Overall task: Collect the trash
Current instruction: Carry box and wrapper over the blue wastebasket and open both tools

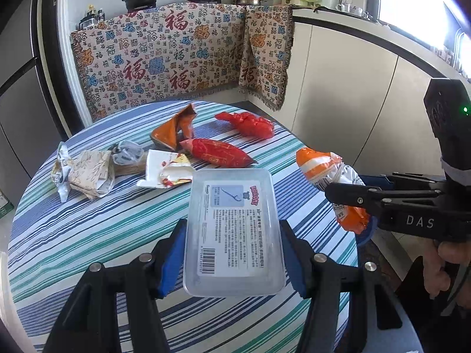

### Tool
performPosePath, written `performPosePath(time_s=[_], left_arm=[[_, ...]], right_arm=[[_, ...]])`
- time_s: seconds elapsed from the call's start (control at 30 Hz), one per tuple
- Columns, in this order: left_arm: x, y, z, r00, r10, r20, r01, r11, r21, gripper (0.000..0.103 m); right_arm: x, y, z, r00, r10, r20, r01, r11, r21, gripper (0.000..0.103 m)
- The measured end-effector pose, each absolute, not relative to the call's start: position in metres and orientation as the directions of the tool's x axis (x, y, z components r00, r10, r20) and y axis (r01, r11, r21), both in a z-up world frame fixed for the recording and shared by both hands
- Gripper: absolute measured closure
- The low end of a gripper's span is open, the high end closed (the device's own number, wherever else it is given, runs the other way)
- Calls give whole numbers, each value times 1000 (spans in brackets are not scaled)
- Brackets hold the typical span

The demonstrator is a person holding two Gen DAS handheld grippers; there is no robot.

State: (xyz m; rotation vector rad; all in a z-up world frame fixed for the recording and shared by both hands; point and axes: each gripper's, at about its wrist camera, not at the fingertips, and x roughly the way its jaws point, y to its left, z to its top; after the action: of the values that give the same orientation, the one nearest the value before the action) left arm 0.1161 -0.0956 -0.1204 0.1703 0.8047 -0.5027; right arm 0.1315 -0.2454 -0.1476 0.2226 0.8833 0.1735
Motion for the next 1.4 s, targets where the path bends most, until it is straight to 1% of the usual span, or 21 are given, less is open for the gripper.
performPosePath(time_s=[0.13,0.33,0.53,0.77,0.93,1.13,1.2,1.23,1.27,1.3,1.4], left_arm=[[114,-133,-116,542,-429,-723,559,826,-70,42],[116,-210,-115,464,-515,-721,662,743,-104,42],[129,-285,-132,347,-589,-730,720,666,-195,42],[144,-354,-171,286,-586,-758,736,641,-218,42],[153,-381,-197,262,-569,-780,738,639,-218,42],[156,-403,-217,261,-561,-786,742,637,-209,42],[162,-409,-225,246,-581,-776,748,623,-229,42],[165,-414,-231,231,-584,-779,750,616,-240,42],[169,-418,-236,220,-577,-786,747,618,-245,39],[174,-420,-238,215,-573,-791,742,622,-249,35],[183,-422,-239,212,-583,-785,729,629,-270,35]], right_arm=[[123,-289,-139,647,180,-741,10,970,245,60],[109,-384,-142,650,32,-759,192,960,204,60],[107,-455,-154,620,-55,-782,311,933,182,60],[107,-511,-184,583,-79,-809,387,902,191,59],[107,-531,-200,573,-72,-816,422,880,219,59],[111,-544,-207,580,-54,-813,436,864,254,59],[114,-549,-209,591,-40,-806,437,856,277,57],[114,-551,-210,597,-34,-802,436,853,288,52],[115,-553,-212,605,-20,-796,432,848,307,44],[116,-555,-213,608,-17,-794,437,842,317,44],[113,-558,-209,616,-29,-787,452,832,323,44]])
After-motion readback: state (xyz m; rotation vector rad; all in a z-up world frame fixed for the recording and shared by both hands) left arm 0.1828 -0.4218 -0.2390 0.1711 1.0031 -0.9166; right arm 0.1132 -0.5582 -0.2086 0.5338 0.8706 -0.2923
